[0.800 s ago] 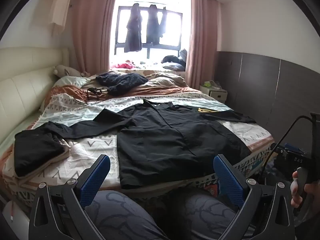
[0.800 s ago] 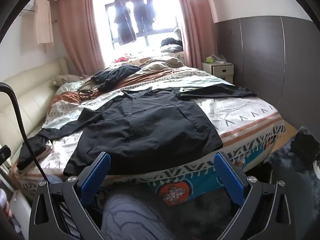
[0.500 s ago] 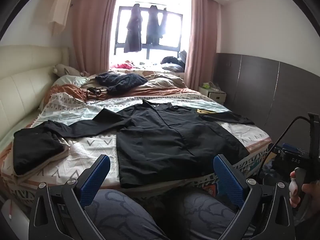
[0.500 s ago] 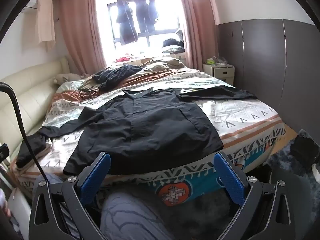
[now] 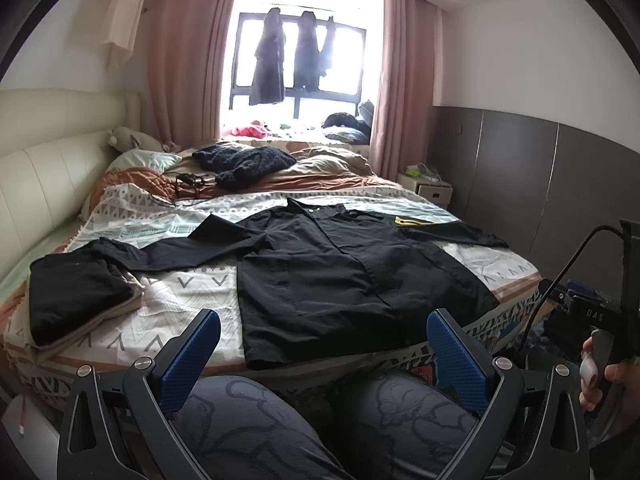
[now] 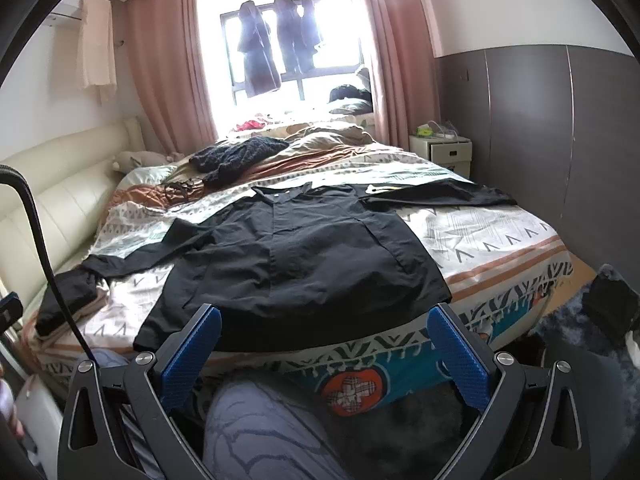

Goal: Fold large clothes

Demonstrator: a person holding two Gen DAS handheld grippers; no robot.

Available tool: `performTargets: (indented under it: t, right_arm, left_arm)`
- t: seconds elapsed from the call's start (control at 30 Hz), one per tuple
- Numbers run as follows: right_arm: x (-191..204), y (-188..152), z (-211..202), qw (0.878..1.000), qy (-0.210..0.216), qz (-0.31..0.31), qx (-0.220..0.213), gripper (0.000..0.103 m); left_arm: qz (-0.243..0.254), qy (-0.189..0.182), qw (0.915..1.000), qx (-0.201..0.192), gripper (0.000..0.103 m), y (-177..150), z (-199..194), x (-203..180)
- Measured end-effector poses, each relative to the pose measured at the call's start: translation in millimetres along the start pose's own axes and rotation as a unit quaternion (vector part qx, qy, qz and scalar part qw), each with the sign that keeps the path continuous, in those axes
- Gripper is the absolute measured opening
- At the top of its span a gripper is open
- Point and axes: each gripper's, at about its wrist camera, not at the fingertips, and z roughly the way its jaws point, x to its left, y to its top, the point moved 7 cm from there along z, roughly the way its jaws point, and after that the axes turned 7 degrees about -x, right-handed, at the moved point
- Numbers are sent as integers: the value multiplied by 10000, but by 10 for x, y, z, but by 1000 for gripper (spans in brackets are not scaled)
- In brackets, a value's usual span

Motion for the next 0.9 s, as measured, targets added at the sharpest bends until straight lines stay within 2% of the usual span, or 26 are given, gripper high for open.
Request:
performTargets:
  t: [0.9]
  right_arm:
    - [9,5,-322,9999,-71,-37,-64,103]
  left_arm:
    - [-70,6,10000,-33,103,-122,-284,30]
